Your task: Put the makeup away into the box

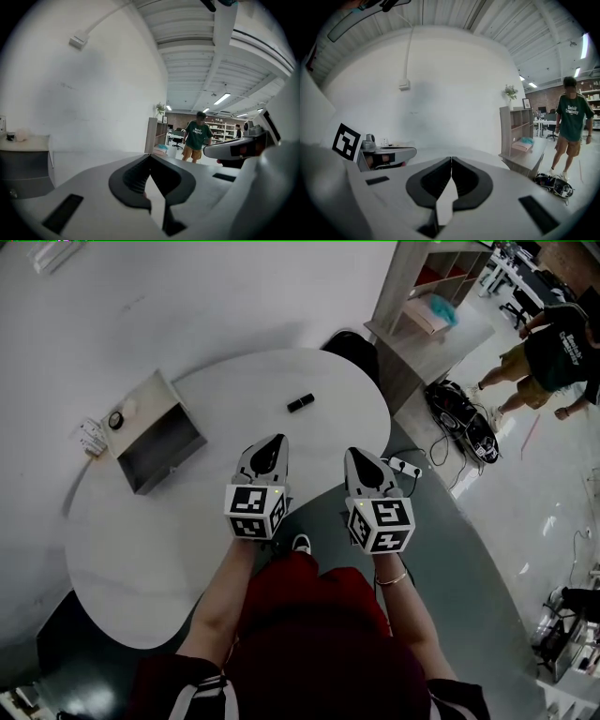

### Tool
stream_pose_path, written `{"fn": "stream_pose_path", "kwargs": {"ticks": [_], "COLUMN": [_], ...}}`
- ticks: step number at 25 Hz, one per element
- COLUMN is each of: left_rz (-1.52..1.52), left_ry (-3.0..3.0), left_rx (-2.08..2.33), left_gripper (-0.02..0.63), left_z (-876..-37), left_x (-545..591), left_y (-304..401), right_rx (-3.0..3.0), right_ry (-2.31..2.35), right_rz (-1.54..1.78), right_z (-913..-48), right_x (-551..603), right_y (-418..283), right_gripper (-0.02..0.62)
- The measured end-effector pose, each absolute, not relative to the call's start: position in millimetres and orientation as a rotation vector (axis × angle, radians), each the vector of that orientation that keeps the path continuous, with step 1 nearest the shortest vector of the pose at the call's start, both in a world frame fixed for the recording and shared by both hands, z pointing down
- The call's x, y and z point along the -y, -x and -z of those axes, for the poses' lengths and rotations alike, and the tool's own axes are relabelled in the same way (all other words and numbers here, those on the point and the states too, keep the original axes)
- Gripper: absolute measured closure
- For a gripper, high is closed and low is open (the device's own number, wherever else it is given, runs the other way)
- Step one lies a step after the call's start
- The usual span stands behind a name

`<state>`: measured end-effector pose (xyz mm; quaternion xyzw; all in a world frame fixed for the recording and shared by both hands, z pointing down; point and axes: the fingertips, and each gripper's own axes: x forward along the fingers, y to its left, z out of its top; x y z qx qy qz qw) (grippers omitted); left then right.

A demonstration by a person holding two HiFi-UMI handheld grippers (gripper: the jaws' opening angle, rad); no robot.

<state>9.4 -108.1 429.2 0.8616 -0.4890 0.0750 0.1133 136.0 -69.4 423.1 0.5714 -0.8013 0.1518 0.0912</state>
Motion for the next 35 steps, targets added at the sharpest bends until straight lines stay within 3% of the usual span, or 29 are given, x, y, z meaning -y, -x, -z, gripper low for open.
{"fn": "stream_pose_path", "kwargs": {"ticks": [25,35], "left_rz": [-0.385,-0.493], "left_ry": [-2.456,-2.378], "left_rx": [1.384,1.399], "left_gripper": [0.578,0.494], "left_z": [-463.3,-495.5], "left_x": [165.6,195.6], "left_y": [-26.7,-30.7], "right_rx": [2.402,2.402], "right_ry": [-1.606,-1.534], "right_rz": [-0.472,-0.531], "right_z": [-430.8,-451.0], "right_x": [129.3,163.9], "right_y": [-148.3,-155.4], "right_gripper": [0.58,0.58]}}
